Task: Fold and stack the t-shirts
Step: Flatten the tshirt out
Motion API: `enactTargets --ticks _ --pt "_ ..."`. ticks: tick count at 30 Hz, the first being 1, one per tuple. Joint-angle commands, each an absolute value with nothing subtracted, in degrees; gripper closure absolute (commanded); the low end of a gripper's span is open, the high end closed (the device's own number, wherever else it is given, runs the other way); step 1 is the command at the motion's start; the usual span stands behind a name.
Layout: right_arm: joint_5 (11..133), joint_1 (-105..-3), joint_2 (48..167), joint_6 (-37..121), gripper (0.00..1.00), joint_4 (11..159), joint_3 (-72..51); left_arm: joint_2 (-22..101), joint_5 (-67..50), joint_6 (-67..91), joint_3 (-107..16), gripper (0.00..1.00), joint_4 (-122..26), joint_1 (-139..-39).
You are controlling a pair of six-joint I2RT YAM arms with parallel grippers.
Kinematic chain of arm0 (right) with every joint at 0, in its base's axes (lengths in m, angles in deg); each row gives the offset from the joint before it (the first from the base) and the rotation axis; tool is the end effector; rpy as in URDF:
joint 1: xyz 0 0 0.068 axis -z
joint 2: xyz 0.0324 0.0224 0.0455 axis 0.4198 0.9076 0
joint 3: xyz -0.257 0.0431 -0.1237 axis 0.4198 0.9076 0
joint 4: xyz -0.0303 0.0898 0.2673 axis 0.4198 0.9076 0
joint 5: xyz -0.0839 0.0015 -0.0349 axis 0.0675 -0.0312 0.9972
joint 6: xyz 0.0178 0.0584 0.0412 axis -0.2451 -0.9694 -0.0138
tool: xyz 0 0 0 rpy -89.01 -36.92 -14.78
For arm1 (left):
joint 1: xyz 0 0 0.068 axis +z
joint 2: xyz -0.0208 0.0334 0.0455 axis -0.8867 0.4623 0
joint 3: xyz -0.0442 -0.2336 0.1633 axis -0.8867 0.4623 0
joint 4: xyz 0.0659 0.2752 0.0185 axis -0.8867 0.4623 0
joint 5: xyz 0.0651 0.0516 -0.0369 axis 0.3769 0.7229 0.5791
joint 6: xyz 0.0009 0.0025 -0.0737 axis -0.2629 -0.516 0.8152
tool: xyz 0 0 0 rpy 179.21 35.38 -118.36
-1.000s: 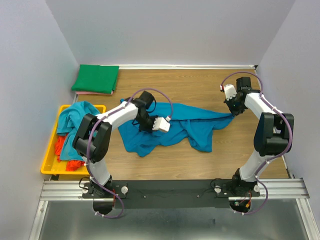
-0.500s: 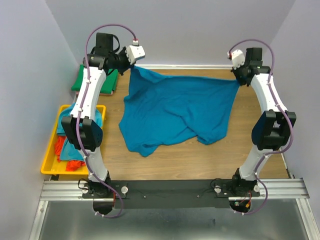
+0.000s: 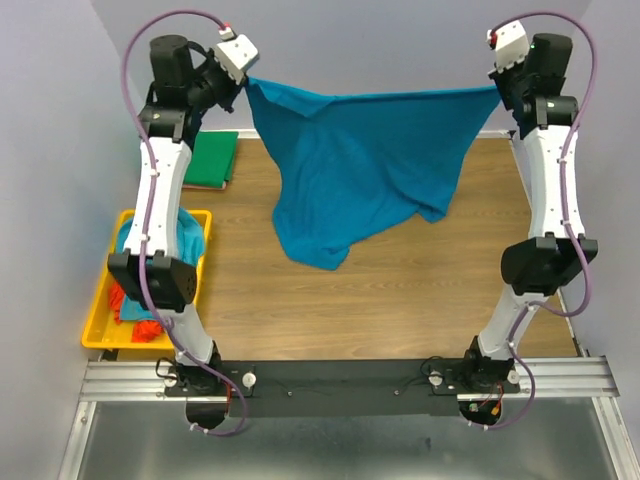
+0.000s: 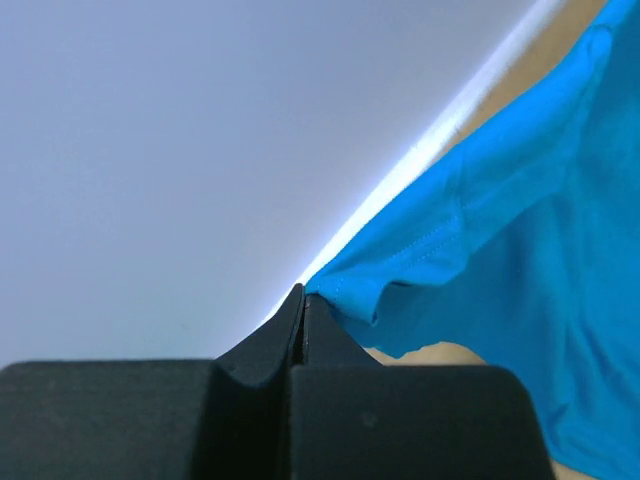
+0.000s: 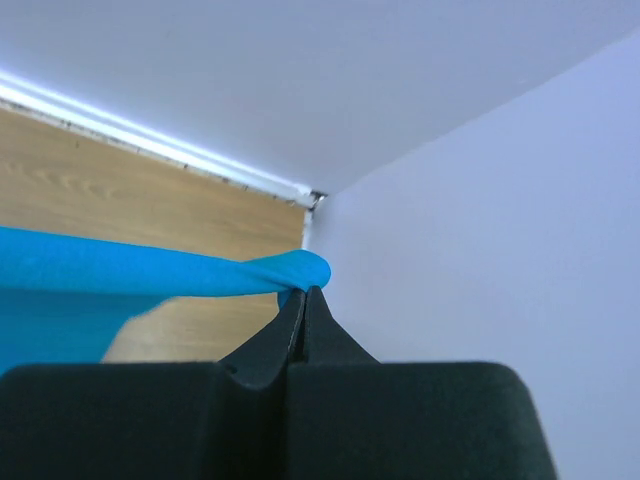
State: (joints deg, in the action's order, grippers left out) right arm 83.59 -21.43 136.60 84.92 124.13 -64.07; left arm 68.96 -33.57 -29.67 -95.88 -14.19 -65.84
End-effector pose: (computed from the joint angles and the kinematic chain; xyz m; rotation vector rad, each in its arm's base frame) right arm 0.4784 -0.0329 0.4702 -0.5056 1.9058 -0.5265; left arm 0.4464 -0.0602 0.4959 0.8883 1.5320 -0.1838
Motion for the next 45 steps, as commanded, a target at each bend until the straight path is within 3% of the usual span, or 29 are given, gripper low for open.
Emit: enactTargets --ticks 1,12,22,31,45 --pt "84.61 -21.48 131.95 83.52 1.0 123.56 -67.81 56.31 -33.18 -24.12 -94.99 1.0 -27.58 -65.1" --pt "86.98 -21.48 111.23 86.41 0.99 112.76 -55.35 29.33 -26.33 -26.65 -72.95 1.0 -42.0 -65.1" --pt "88.04 -21.48 96.97 93.78 0.99 106.78 -51.56 12.17 -18.77 -28.33 -67.91 1.0 -41.66 -65.1" --pt "86.46 -21.48 97.66 101.97 0.99 104.66 -47.79 11.27 -19.9 -38.87 -68.0 1.0 -31.21 -65.01" --pt "72.13 -21.84 107.94 106.72 0.99 102.21 -14.39 29.19 -31.33 -46.88 -48.93 1.0 -23.9 -65.36"
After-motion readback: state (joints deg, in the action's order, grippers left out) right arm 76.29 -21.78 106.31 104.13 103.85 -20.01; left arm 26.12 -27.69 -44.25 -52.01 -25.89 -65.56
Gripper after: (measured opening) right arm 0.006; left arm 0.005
